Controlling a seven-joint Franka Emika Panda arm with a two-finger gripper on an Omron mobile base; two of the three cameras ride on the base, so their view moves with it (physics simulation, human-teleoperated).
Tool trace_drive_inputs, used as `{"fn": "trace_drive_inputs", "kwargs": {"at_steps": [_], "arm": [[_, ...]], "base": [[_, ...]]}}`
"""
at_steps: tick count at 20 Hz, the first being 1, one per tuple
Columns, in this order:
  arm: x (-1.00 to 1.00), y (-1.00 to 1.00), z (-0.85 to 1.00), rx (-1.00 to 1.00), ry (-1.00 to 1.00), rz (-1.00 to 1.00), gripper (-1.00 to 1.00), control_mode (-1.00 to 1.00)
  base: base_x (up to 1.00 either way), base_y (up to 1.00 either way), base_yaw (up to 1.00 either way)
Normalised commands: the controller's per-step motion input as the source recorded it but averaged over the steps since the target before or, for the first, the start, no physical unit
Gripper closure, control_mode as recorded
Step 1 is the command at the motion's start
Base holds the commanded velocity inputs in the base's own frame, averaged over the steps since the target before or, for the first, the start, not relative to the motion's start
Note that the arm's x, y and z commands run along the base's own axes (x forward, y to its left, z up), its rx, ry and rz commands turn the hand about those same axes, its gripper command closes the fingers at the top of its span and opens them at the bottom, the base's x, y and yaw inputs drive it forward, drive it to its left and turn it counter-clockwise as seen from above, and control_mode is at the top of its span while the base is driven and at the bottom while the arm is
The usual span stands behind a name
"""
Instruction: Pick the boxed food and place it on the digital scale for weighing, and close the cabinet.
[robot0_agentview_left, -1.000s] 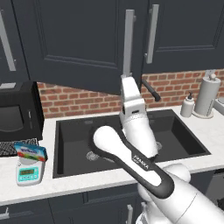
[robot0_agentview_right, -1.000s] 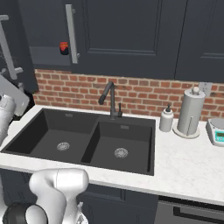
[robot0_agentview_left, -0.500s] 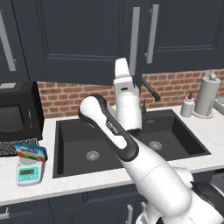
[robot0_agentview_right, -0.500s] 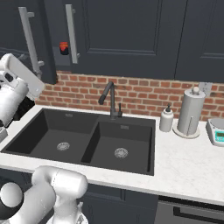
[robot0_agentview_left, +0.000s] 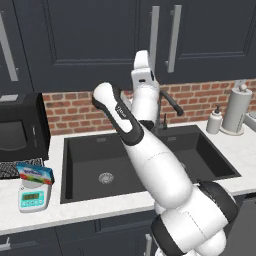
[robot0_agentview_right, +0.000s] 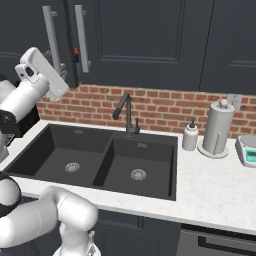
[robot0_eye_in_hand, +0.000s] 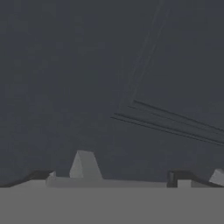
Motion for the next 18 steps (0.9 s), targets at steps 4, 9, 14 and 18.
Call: {"fn": "trace_drive_inputs", "kwargs": {"at_steps": [4,9,14,18], "arm": [[0.58,-0.14,0.09,0.08,0.0,-0.16,-1.0,-1.0],[0.63,-0.03,0.0,0.09,0.0,-0.14,-1.0,-1.0],[0.58,-0.03,0.0,0.12,-0.02,-0.11,-1.0,-1.0],[0.57,0.0,0.0,0.1,-0.13,-0.11,-1.0,-1.0]], "base": [[0.0,0.0,0.0],[0.0,0.0,0.0],[0.0,0.0,0.0],[0.0,0.0,0.0]]}}
